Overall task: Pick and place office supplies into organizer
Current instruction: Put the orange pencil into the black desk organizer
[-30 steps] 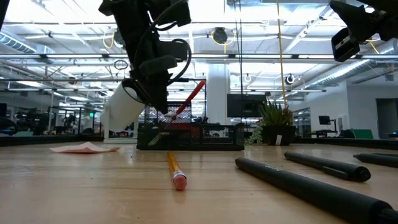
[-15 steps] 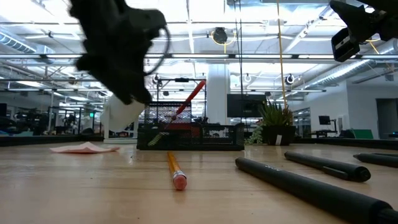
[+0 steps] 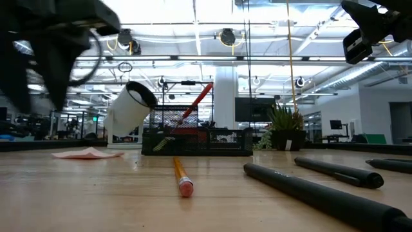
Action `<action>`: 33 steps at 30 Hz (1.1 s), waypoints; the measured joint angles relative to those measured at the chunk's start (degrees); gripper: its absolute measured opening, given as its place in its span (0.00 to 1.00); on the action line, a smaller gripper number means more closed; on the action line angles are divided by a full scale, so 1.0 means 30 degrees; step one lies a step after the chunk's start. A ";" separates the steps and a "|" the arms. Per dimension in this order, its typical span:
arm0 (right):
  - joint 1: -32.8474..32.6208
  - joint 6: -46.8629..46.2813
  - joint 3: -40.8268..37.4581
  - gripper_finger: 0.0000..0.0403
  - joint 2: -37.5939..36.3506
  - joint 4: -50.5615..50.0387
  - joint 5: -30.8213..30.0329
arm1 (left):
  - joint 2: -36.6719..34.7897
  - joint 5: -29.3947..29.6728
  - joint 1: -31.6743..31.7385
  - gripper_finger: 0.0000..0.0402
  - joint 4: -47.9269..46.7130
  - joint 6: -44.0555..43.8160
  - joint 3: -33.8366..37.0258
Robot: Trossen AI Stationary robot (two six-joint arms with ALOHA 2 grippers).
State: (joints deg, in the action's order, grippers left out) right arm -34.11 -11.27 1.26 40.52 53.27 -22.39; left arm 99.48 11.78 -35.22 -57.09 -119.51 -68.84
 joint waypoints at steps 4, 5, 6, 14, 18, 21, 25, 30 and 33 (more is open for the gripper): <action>-0.0004 0.0002 -0.0005 0.22 0.0005 0.0001 0.0006 | 0.0000 -0.0035 -0.1650 0.45 -0.0002 -0.2355 0.0000; -0.0006 0.0002 -0.0002 0.22 0.0003 0.0001 0.0004 | 0.0000 0.0014 -0.2093 0.45 -0.0115 -0.3070 0.0000; -0.0006 0.0001 -0.0001 0.22 -0.0001 0.0000 0.0005 | 0.0000 0.0072 -0.2538 0.45 -0.0274 -0.3802 0.0000; 0.0001 0.0000 -0.0006 0.22 0.0005 0.0000 -0.0001 | -0.0036 -0.0694 -0.6273 0.45 -0.2090 -1.0022 0.0000; -0.0004 0.0003 -0.0002 0.22 0.0000 0.0001 0.0004 | -0.0198 -0.1283 -0.6732 0.45 -0.3742 -1.0863 0.0000; -0.0006 0.0004 -0.0004 0.22 0.0005 0.0001 0.0005 | -0.0372 -0.1936 -0.6184 0.45 -0.4592 -1.0385 0.0117; -0.0005 0.0006 0.0000 0.22 0.0004 -0.0004 0.0005 | -0.1189 -0.2056 -0.5339 0.45 -0.4374 -0.9208 0.1257; 0.0000 0.0007 -0.0001 0.22 0.0005 0.0001 0.0006 | -0.3591 -0.0771 -0.5165 0.45 -0.2544 -0.9930 0.4538; 0.0001 0.0007 0.0000 0.22 0.0005 0.0001 0.0006 | -0.5761 -0.0545 -0.5130 0.45 -0.1010 -0.9807 0.7006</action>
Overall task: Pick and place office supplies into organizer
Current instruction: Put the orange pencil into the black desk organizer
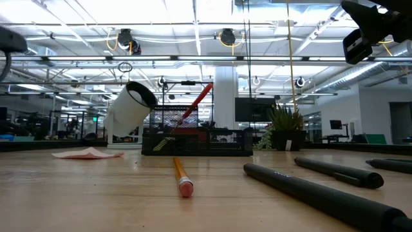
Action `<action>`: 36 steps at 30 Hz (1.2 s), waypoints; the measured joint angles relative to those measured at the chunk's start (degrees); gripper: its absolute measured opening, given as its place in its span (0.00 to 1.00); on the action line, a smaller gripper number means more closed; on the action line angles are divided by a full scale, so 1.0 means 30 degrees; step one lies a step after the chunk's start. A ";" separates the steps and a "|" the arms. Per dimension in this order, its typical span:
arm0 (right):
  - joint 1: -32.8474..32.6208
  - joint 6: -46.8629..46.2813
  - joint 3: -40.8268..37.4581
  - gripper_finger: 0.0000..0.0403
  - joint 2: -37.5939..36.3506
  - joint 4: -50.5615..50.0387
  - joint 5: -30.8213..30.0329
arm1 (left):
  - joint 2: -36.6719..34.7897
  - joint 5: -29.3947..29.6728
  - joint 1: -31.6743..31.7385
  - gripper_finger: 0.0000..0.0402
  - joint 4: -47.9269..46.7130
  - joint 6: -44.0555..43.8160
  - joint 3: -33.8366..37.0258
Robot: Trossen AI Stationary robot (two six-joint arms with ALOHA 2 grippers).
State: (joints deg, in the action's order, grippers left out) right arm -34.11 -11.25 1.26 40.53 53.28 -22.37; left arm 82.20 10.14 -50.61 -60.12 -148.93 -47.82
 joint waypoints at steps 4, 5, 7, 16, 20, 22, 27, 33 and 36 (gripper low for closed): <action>0.0000 -0.0003 -0.0003 0.22 0.0000 -0.0004 0.0001 | -0.2746 -0.0056 0.0231 0.45 0.1931 0.1426 0.2699; -0.0004 -0.0003 0.0000 0.22 -0.0003 0.0000 -0.0002 | -0.3253 -0.0301 0.0353 0.45 0.2374 0.1752 0.3265; -0.0006 0.0000 0.0000 0.22 -0.0007 0.0000 -0.0006 | -0.3955 -0.0392 0.0652 0.45 0.2940 0.2839 0.4098; -0.0002 -0.0002 -0.0002 0.22 0.0000 -0.0005 0.0001 | -0.4140 -0.2416 0.2129 0.45 0.4505 0.5339 0.5687; -0.0001 -0.0001 -0.0005 0.22 0.0000 -0.0020 0.0001 | -0.4009 -0.2535 0.2601 0.45 0.5222 0.6007 0.6175; -0.0003 0.0000 0.0000 0.22 -0.0007 0.0004 0.0001 | -0.4032 -0.2535 0.2869 0.45 0.5679 0.6332 0.6481; 0.0000 -0.0004 0.0000 0.22 -0.0004 -0.0003 0.0001 | -0.4060 -0.2744 0.3442 0.45 0.6166 0.6980 0.6829; -0.0004 -0.0004 -0.0002 0.22 -0.0007 0.0000 -0.0005 | -0.4053 -0.2618 0.3489 0.45 0.6254 0.6908 0.6844; 0.0000 -0.0007 0.0000 0.22 -0.0007 0.0004 -0.0003 | -0.4045 -0.2501 0.3489 0.45 0.6268 0.6897 0.6851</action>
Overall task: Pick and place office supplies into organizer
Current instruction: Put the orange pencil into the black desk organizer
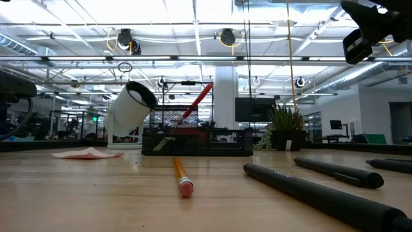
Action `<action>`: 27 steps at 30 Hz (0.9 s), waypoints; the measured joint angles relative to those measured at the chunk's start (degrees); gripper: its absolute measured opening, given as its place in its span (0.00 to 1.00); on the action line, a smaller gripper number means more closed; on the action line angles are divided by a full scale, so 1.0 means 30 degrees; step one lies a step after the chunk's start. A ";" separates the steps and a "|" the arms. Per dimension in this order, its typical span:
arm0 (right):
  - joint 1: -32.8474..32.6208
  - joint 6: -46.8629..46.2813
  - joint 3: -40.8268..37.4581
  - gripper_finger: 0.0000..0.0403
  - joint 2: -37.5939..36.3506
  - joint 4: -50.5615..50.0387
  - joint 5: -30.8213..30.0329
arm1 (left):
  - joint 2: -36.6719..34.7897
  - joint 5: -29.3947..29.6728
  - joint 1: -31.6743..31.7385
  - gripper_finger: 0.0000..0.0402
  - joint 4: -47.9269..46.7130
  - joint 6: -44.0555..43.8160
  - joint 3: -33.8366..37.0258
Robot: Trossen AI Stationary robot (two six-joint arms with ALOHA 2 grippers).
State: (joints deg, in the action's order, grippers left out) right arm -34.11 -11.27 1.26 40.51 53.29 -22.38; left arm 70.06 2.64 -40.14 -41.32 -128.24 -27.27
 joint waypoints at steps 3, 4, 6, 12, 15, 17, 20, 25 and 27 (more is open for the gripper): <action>0.0001 0.0000 0.0000 0.22 0.0000 -0.0004 0.0003 | 0.0043 0.0109 0.0000 0.45 -0.0007 -0.0245 0.0006; -0.0003 0.0007 -0.0004 0.22 0.0000 -0.0004 0.0003 | 0.0154 0.0109 0.0000 0.45 -0.0007 -0.0318 0.0000; -0.0003 0.0005 0.0000 0.22 0.0000 -0.0004 0.0001 | 0.0421 0.0113 0.0000 0.45 -0.0025 -0.0423 -0.0024; -0.0007 0.0000 0.0000 0.22 0.0000 -0.0004 0.0003 | 0.1130 -0.0001 0.0000 0.45 0.0000 -0.0499 -0.0146; -0.0003 0.0000 -0.0001 0.22 0.0000 -0.0004 0.0003 | 0.1157 0.0012 0.0000 0.45 -0.0043 -0.0513 -0.0172; 0.0001 0.0005 0.0000 0.22 0.0000 -0.0004 0.0003 | 0.1191 0.0025 0.0000 0.45 -0.0120 -0.0636 -0.0211; -0.0007 0.0000 -0.0006 0.22 0.0000 -0.0004 0.0003 | 0.1202 0.0050 0.0000 0.45 -0.0176 -0.0905 -0.0211; -0.0007 0.0005 -0.0001 0.22 0.0000 -0.0004 0.0002 | 0.1202 0.0058 0.0000 0.45 -0.0296 -0.0848 -0.0219; -0.0007 0.0007 -0.0004 0.22 0.0000 -0.0004 0.0003 | 0.1202 0.0053 -0.0007 0.43 -0.0346 -0.0850 -0.0219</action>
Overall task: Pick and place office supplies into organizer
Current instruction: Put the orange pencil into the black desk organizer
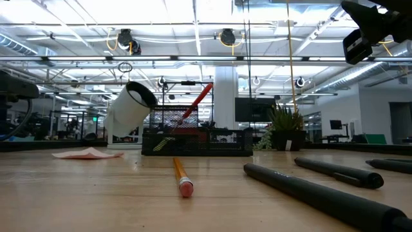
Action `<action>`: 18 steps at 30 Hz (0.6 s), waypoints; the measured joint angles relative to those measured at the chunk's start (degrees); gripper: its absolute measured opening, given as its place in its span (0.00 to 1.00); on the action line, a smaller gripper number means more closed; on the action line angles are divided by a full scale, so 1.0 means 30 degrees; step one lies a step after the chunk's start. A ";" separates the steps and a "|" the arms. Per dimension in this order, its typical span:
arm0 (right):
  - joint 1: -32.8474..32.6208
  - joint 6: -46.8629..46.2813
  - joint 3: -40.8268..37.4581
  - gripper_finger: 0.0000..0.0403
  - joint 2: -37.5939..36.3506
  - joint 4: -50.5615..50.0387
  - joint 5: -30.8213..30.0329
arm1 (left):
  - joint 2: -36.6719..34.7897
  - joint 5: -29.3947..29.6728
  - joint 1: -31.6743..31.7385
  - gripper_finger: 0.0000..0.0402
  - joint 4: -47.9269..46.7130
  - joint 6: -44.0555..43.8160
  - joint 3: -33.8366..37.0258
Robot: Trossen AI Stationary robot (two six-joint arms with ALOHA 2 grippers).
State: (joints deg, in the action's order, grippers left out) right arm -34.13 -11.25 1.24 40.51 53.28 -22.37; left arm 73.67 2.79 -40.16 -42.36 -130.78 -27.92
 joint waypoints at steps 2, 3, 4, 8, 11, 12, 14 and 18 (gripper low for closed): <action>0.0000 -0.0001 -0.0002 0.22 0.0000 0.0000 0.0000 | 0.0007 -0.0010 -0.0003 0.38 -0.0089 -0.0006 0.0000; 0.0000 -0.0007 0.0001 0.22 0.0000 -0.0003 0.0000 | 0.0007 0.0002 -0.0007 0.36 -0.0099 -0.0004 0.0000; 0.0001 -0.0001 0.0004 0.22 0.0001 0.0000 0.0000 | 0.0007 0.0044 -0.0015 0.34 -0.0100 0.0009 0.0000; 0.0007 -0.0004 0.0000 0.22 0.0004 0.0003 0.0000 | 0.0015 0.0287 -0.0029 0.25 -0.0091 0.0068 0.0000; 0.0000 -0.0007 0.0004 0.22 0.0000 0.0000 0.0000 | 0.0029 0.0492 -0.0029 0.20 -0.0045 0.0067 0.0000; 0.0006 0.0000 -0.0002 0.22 0.0000 0.0000 0.0000 | 0.0036 0.0541 -0.0029 0.19 -0.0016 0.0066 0.0007; 0.0003 -0.0004 0.0000 0.22 0.0004 0.0000 0.0000 | 0.0036 0.0617 -0.0029 0.17 0.0018 0.0030 0.0007; 0.0001 -0.0007 0.0004 0.22 0.0001 0.0000 -0.0001 | 0.0044 0.0752 -0.0029 0.12 0.0047 0.0001 0.0007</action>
State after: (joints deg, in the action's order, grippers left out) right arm -34.13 -11.27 1.26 40.51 53.28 -22.37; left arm 73.80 5.05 -40.25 -42.22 -130.78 -27.90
